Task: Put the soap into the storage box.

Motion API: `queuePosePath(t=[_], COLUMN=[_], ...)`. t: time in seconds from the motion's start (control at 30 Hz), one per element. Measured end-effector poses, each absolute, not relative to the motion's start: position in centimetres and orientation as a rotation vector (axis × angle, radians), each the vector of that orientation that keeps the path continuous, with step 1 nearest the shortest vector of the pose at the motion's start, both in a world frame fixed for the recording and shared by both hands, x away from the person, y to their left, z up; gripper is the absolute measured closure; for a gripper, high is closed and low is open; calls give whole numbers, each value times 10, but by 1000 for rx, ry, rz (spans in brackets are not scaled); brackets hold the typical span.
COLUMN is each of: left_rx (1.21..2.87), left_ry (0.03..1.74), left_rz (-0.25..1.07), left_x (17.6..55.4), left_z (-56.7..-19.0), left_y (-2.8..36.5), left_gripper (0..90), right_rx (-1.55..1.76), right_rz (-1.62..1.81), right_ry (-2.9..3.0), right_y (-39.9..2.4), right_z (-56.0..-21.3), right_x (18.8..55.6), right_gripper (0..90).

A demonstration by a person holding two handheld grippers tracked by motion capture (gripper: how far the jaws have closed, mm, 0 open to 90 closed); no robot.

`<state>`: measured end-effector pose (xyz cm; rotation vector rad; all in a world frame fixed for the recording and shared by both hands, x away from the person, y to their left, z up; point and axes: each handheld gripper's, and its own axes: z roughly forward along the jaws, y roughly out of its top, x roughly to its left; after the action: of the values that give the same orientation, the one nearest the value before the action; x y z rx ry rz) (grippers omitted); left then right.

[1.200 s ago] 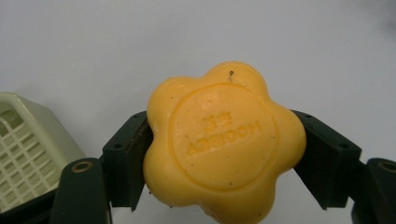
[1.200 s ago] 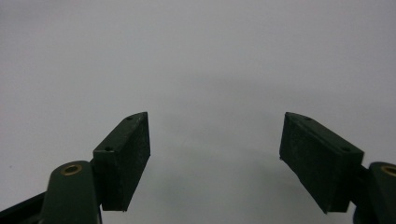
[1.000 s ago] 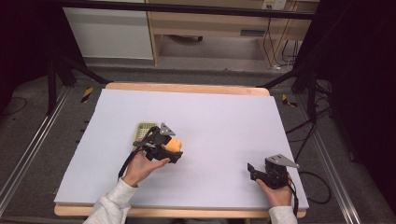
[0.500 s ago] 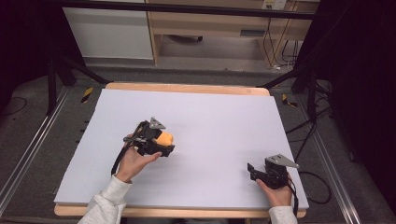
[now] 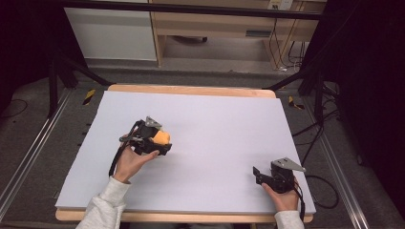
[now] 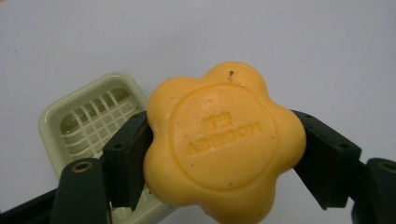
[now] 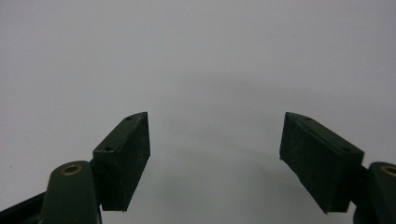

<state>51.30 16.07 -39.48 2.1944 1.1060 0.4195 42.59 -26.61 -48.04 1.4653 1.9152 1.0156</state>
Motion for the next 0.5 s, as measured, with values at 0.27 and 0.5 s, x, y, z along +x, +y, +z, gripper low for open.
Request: queuePosePath(t=[0.27, 0.5], left_rx=[2186, 2184], left_ry=[1146, 1180], left_rz=[438, 451], left_x=[519, 525], left_z=[-396, -399], left_y=[170, 177], left_gripper=[266, 266], right_rx=[1466, 1476], right_rz=[1017, 1024], right_ry=[1918, 1920], right_y=[-266, -266], right_z=[-481, -480], right_x=[426, 426], right_gripper=[247, 247])
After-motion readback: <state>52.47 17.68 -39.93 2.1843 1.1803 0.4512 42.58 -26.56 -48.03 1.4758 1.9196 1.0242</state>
